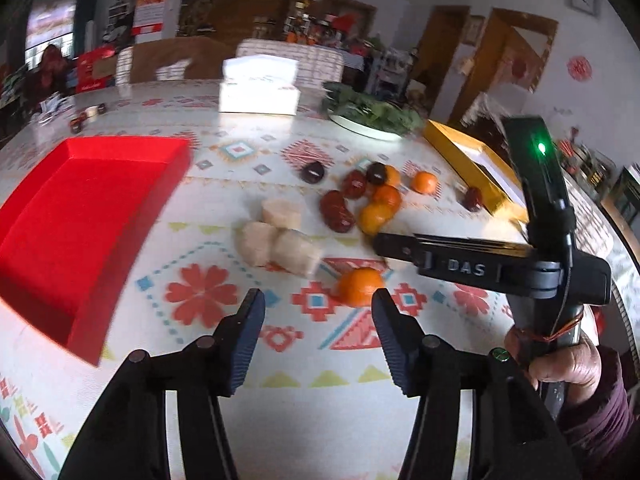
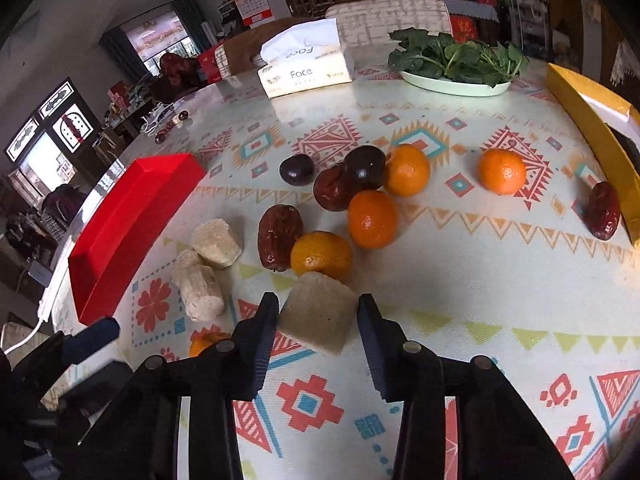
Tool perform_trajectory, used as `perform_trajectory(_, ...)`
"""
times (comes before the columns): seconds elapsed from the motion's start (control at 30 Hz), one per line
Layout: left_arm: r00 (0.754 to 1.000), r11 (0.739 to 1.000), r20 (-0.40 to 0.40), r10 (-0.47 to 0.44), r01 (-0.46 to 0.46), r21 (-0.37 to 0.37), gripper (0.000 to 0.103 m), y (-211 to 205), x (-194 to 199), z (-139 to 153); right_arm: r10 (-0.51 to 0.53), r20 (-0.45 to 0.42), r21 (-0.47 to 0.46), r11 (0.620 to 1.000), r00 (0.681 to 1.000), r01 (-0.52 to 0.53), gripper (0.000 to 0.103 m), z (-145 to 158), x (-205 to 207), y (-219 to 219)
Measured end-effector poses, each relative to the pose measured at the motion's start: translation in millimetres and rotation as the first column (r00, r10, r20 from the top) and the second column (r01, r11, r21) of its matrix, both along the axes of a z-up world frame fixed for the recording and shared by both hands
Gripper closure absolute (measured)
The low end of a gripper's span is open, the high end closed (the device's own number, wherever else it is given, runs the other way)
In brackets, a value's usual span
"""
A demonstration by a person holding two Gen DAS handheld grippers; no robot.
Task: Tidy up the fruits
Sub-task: 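Grasp an orange with the left gripper while the right gripper grasps a pale square cake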
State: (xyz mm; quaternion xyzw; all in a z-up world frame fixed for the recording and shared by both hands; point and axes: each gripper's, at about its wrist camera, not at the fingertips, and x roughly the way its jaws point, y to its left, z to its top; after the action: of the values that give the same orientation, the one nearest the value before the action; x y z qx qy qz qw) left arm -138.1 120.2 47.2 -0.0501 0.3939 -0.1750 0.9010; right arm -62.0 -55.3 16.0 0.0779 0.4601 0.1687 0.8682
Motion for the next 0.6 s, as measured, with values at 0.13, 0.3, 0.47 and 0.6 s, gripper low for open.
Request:
perform_trajectory(0.13,0.998,0.998,-0.001,-0.07,0.07,0.0,0.049,-18,1,1,0.001,0.0,-0.008,1.0,1.0,-0.001,0.06,2,-6,-3)
perform_trajectory(0.3,0.989,0.988,0.027,-0.146,0.144,0.059,0.053,-44,7,2,-0.038,-0.013,0.016,0.999,0.999,0.038,0.06,0,-12,-25)
perform_trajectory(0.47,0.989,0.977,0.017,-0.15,0.146,0.153,0.053,-64,22,-7,-0.067,-0.022,0.036,0.997,0.997,0.068,0.06,0,-19,-44)
perform_trajectory(0.6,0.993,0.972,0.01,-0.121,0.117,0.205,0.053,-65,29,-11,-0.075,-0.028,0.049,0.996,0.997,0.077,0.06,1,-23,-51)
